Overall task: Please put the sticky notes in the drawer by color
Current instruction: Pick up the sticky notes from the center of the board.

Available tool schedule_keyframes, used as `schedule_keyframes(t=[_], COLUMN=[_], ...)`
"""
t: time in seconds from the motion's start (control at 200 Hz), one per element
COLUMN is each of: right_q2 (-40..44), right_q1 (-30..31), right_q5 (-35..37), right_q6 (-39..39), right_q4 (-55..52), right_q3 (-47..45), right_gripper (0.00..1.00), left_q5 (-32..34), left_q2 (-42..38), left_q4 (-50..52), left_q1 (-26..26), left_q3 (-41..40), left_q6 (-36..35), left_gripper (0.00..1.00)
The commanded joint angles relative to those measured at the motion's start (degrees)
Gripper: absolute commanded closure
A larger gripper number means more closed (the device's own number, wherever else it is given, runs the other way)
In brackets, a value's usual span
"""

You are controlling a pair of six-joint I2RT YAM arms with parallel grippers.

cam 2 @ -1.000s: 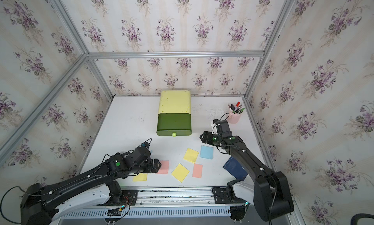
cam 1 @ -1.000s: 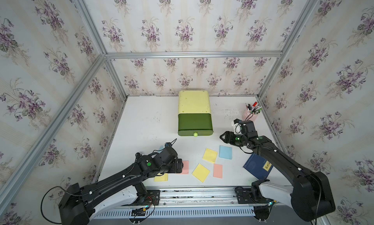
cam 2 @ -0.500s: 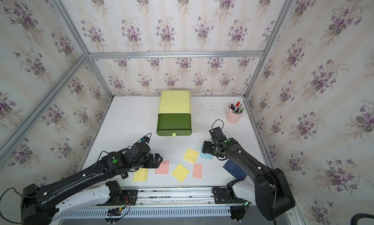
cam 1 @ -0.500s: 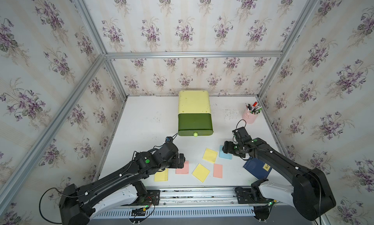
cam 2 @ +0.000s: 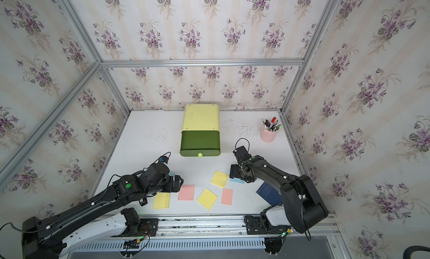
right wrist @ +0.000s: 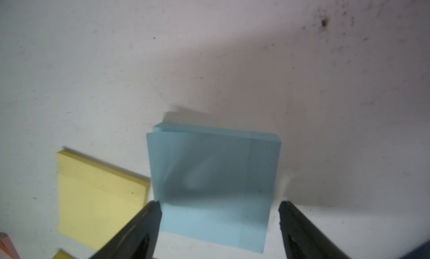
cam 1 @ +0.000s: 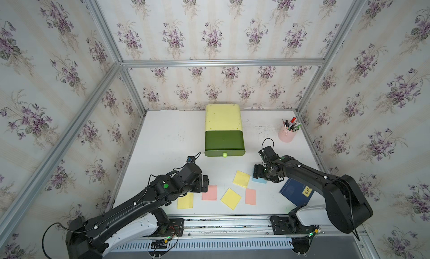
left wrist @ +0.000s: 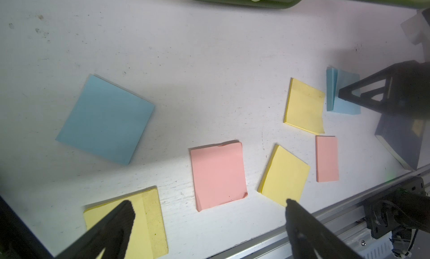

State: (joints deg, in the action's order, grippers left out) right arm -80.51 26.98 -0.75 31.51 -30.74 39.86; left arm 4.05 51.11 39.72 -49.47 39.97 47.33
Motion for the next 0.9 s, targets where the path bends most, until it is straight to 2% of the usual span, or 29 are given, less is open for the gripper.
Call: schedule_keyframes(t=[0.0,0.24,0.255,0.295,0.465,0.669,0.899], right_q2=[-2.0,-6.7,-6.8,-6.8,-3.9,0.4,-6.1], right_q1=[0.5,3.4,5.4,5.7,5.7,5.8,5.7], right_q5=[1.1,6.1,6.2,6.4,7.1,2.7,4.1], right_q6=[0.2,1.6,1.8,1.8,2.8,4.2,2.6], right_q4=[0.6,-2.4,-2.6,-2.6,-3.8,-0.4,-0.7], right_q3=[0.7,3.3,3.3,3.2,3.7,3.7,5.8], right_gripper=[0.17,0.17,0.17,0.16,0.15,0.09,0.10], left_q5=[-0.5,-1.0,-1.0,-1.1,-1.5,-2.5,-3.1], left_q2=[-0.3,-1.4,-1.6,-1.9,-2.3,-0.9,0.2], left_q4=[-0.4,0.4,0.5,0.4,-0.3,-1.4,-1.5], left_q1=[0.2,0.3,0.3,0.3,0.3,0.3,0.3], left_q3=[-0.1,-0.9,-1.0,-1.1,-1.1,-1.0,-0.7], left_q6=[-1.3,-1.6,-1.5,-1.6,-1.6,-1.5,-1.9], left_gripper=[0.00,0.00,0.00,0.00,0.00,0.00,0.00])
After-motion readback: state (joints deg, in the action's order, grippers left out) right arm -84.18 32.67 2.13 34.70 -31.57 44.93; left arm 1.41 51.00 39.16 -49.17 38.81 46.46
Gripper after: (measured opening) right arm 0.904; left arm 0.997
